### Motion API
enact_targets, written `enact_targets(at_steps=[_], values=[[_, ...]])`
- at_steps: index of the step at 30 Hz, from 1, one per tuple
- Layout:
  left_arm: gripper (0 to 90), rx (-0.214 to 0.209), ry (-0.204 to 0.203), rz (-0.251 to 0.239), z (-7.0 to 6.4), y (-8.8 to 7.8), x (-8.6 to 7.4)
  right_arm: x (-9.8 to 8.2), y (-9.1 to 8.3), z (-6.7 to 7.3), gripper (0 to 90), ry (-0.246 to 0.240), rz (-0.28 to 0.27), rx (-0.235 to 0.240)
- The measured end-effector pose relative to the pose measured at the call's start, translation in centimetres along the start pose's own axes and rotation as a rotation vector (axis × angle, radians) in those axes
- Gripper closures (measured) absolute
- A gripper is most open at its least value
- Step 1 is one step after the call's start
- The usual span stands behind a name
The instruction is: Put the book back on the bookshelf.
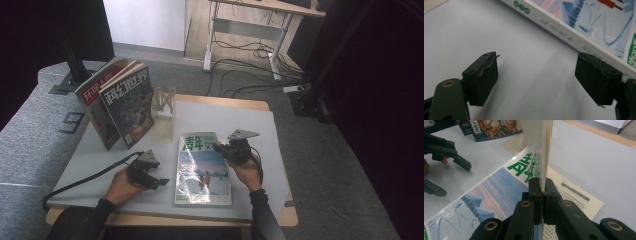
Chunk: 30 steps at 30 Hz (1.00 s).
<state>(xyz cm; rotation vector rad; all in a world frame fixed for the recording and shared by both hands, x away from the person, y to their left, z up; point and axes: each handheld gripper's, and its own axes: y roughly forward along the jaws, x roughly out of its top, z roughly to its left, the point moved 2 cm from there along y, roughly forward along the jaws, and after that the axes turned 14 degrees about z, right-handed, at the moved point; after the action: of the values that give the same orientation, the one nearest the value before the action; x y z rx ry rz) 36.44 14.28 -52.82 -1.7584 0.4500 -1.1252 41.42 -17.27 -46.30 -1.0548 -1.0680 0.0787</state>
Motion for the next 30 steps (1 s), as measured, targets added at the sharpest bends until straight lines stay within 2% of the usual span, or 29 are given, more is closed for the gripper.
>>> enact_targets(at_steps=[5,12,19,23,24,26,30], values=[[19.9,-0.018,0.015,-0.031,-0.5,-0.3,1.1,-0.1,-0.7,0.3,86.2,-0.017,-0.015,-0.009],[22.8,-0.065,0.009,-0.071,-0.9,0.4,3.2,-0.4,-2.0,0.7,86.2,-0.044,-0.041,-0.022],[23.1,-0.093,0.02,-0.061,-1.1,1.2,4.3,-0.7,-3.2,1.1,86.2,-0.06,-0.06,-0.028],[23.5,-0.141,0.026,-0.055,-1.4,2.0,4.9,-0.9,-3.6,1.2,86.2,-0.069,-0.072,-0.029],[23.5,-0.141,0.026,-0.055,-1.4,2.0,4.9,-0.9,-3.6,1.2,86.2,-0.069,-0.072,-0.029],[24.1,-0.176,0.017,-0.054,-1.3,2.3,5.0,-1.0,-3.9,1.2,86.1,-0.073,-0.075,-0.034],[29.3,-0.208,0.016,-0.036,-1.4,2.4,5.2,-1.1,-4.0,1.3,86.1,-0.078,-0.078,-0.032]])
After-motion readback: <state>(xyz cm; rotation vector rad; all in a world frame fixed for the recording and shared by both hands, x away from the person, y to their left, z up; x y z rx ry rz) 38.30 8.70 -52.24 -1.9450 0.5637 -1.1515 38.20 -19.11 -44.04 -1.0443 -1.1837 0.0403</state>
